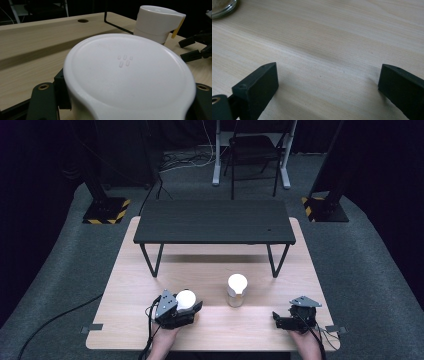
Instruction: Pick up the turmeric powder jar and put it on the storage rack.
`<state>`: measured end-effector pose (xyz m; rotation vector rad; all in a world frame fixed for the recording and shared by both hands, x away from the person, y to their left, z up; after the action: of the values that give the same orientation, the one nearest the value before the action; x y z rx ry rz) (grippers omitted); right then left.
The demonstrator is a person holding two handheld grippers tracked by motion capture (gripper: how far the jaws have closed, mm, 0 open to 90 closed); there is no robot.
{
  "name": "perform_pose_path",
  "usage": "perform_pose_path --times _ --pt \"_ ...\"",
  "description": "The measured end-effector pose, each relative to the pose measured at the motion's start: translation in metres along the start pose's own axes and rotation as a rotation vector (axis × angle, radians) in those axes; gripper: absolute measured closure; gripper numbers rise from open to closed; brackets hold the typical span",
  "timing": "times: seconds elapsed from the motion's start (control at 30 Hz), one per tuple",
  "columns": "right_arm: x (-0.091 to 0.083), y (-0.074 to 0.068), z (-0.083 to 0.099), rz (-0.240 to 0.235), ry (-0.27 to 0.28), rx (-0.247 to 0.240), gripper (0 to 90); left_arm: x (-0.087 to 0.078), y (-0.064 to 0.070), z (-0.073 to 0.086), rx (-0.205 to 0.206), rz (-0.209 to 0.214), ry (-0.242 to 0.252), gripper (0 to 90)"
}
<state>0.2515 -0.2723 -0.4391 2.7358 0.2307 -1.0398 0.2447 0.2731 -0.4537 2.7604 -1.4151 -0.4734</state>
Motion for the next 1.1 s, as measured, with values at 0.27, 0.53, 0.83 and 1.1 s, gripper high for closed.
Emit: perform_pose_path --times 0.27,0.53,0.83,1.1 --pt "0.000 0.000 0.000 0.000 0.000 0.000 1.8 -0.007 0.002 -0.012 0.002 -0.002 0.012 29.6" --pt "0.000 0.000 0.000 0.000 0.000 0.000 1.8 -0.015 0.003 -0.029 0.015 -0.007 0.017 29.6" --pt "0.000 0.000 0.000 0.000 0.000 0.000 1.8 -0.021 0.005 -0.046 0.036 -0.019 0.024 29.7" --pt "0.000 0.000 0.000 0.000 0.000 0.000 1.8 -0.026 0.002 -0.058 0.045 -0.030 0.038 29.7"
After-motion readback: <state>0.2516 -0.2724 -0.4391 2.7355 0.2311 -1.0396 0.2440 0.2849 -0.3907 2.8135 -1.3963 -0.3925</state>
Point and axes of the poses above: each handheld gripper's, and its own axes: x roughly forward along the jaws, z roughly out of its underside, y roughly to its right, the point moved 1 cm from there along x, roughly forward along the jaws, and after that the axes turned 11 degrees about z, right-handed, at the moved point
